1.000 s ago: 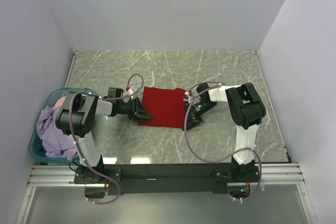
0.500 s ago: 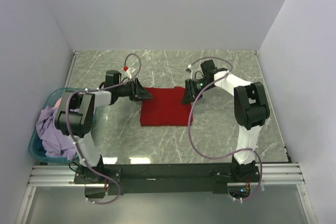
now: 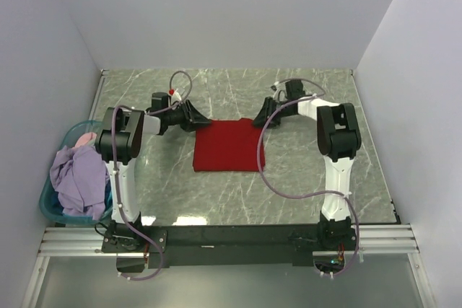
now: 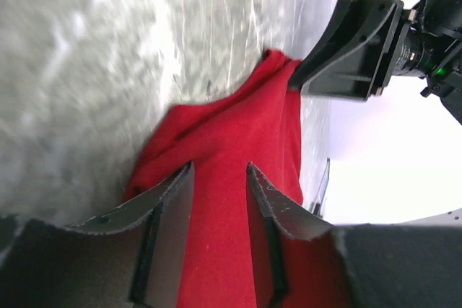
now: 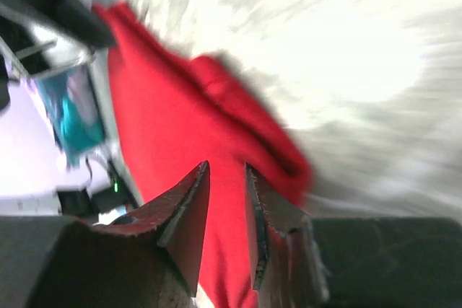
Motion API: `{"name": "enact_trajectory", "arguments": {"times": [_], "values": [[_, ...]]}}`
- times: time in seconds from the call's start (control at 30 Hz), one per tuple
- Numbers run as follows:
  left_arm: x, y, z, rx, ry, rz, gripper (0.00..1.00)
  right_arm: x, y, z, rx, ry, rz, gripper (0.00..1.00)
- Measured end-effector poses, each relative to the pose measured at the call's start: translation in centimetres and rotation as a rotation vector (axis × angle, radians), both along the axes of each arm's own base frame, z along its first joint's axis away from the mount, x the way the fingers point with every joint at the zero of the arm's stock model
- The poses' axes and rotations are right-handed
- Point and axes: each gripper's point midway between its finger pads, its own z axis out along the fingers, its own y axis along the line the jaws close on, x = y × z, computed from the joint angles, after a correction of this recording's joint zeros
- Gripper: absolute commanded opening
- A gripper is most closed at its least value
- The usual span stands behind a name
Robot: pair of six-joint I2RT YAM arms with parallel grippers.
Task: Fold and stack the t-shirts
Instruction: Fold the tshirt, then neatly place the folded tshirt to the corner
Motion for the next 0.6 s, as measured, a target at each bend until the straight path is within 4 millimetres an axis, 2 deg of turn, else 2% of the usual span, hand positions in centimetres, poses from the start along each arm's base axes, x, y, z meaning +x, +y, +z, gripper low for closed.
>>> {"name": "enact_trajectory", "arguments": {"times": [0.1,0.13,0.2,0.3,0.33,0.37,0.4,0.43,0.57,0.6], "values": [[0.9,0.9,0.4,0.002,-0.019,0.026,0.5,2.4,-2.4,0.6,-0.02,-0.021,-0.088,0.4],[1.1,1.3,0.5,0.004,-0.024,0.032,0.55,3.1,-3.1,0.9,-0.026,-0.031,-0.11,0.41],[1.2,2.0,1.2,0.016,-0.035,0.042,0.6,4.3,-4.5,1.4,-0.066,-0.063,-0.157,0.49],[1.2,3.3,3.7,0.092,-0.096,0.064,0.69,4.8,-6.1,3.3,-0.123,-0.104,-0.202,0.57],[1.2,3.8,5.2,0.128,-0.142,0.073,0.73,4.8,-6.4,4.5,-0.143,-0.132,-0.208,0.6],[1.1,4.4,7.4,0.167,-0.203,0.084,0.77,4.7,-6.5,6.0,-0.163,-0.169,-0.208,0.68],[0.9,4.8,8.9,0.196,-0.244,0.094,0.84,4.5,-6.5,7.6,-0.187,-0.207,-0.207,0.68],[0.4,5.3,11.4,0.235,-0.316,0.107,0.99,4.1,-6.4,9.3,-0.213,-0.261,-0.198,0.68],[-2.1,7.0,20.2,0.342,-0.557,0.161,0.99,0.9,-3.9,16.1,-0.289,-0.466,-0.135,0.7],[-2.8,7.2,21.7,0.37,-0.6,0.174,1.0,-0.2,-3.1,17.2,-0.302,-0.508,-0.116,0.76]]}}
